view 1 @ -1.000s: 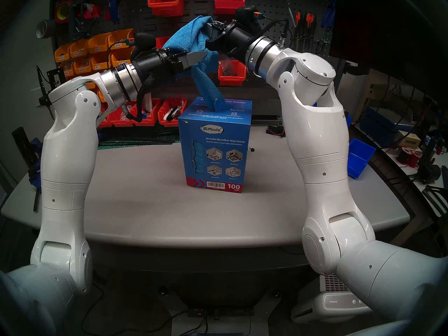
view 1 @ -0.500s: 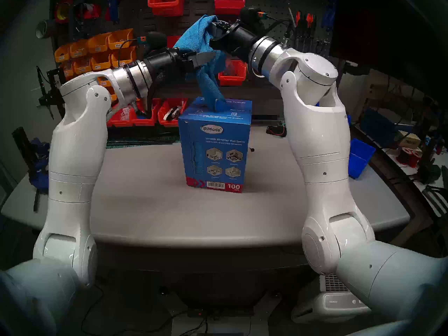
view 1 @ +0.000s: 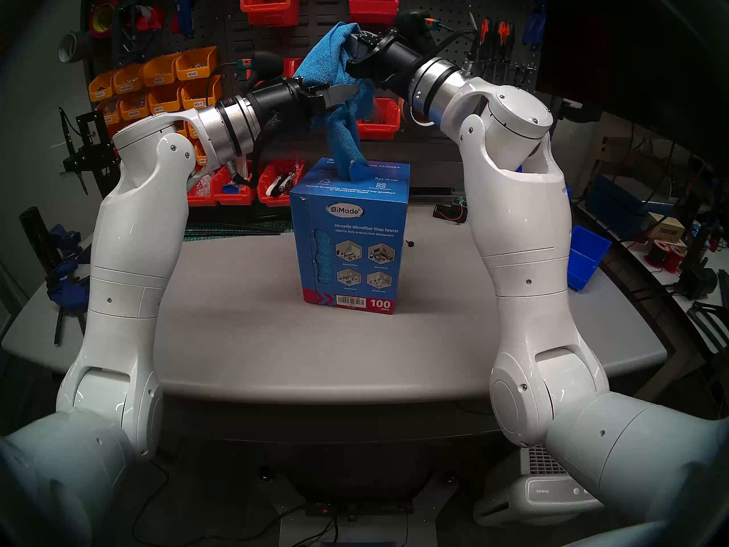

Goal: Take out a shop towel

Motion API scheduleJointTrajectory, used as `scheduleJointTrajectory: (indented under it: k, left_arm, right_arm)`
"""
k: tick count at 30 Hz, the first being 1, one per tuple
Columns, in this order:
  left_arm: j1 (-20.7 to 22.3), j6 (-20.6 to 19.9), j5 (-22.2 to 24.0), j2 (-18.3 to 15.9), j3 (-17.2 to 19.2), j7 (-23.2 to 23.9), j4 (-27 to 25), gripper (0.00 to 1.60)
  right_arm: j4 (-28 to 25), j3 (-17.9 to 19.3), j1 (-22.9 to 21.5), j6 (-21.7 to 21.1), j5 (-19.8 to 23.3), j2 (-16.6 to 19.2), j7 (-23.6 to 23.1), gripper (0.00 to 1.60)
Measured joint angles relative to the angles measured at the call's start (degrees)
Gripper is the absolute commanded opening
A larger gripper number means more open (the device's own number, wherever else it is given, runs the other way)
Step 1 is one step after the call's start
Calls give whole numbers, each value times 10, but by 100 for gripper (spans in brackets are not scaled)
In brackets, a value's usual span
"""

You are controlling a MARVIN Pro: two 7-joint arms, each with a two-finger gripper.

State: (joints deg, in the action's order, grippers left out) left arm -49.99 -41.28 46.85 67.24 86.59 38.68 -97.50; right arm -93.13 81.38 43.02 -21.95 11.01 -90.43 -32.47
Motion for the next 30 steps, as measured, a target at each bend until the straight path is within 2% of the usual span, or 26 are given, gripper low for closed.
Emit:
scheduleJointTrajectory:
  k: [30]
  left_arm:
    - [6, 2, -4, 2, 0, 7, 3, 0]
  right_arm:
    - [0, 3, -1, 0, 0, -4, 1, 0]
